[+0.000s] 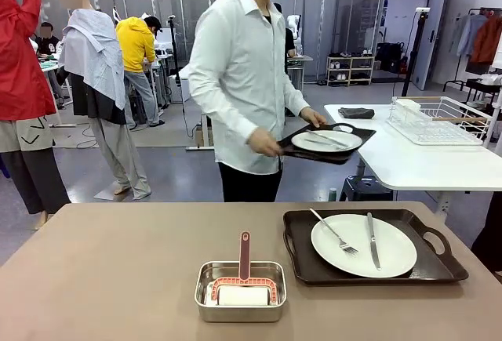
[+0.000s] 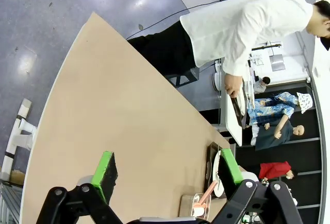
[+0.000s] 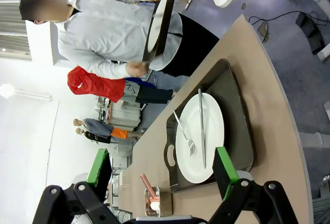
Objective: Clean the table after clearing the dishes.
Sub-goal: When the left (or right) Handle tray is removed, use the left hand (or right hand) to clean the left (or right) side of the table with the Lint Roller.
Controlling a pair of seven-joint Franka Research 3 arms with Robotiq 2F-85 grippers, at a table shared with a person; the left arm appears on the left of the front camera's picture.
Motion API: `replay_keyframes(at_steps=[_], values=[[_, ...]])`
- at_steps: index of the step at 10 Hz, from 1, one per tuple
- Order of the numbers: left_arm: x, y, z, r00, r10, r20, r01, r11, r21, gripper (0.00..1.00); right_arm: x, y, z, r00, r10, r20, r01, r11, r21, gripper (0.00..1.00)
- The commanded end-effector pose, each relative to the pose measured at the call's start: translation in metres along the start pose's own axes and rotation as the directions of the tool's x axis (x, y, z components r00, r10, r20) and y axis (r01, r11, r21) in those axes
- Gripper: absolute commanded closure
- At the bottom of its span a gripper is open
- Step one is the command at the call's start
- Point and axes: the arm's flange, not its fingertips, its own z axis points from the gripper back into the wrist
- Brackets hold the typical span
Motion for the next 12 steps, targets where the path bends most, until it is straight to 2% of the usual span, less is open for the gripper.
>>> replay_keyframes(at_steps=[1,12], values=[[0.0015,0.0028,0.0016,1.0,-0.004,-0.001,0.004,1.0,-0.016,0.0,-0.0006,0.0001,0.0014,1.0,0.006,-0.005,-0.006,1.0,0.004,0.0],[0.0015,0.0028,0.0016,1.0,-0.004,-0.001,0.004,1.0,-0.016,0.0,-0.0006,0.0001,0.0014,1.0,0.006,-0.005,-0.006,1.0,0.004,0.0]])
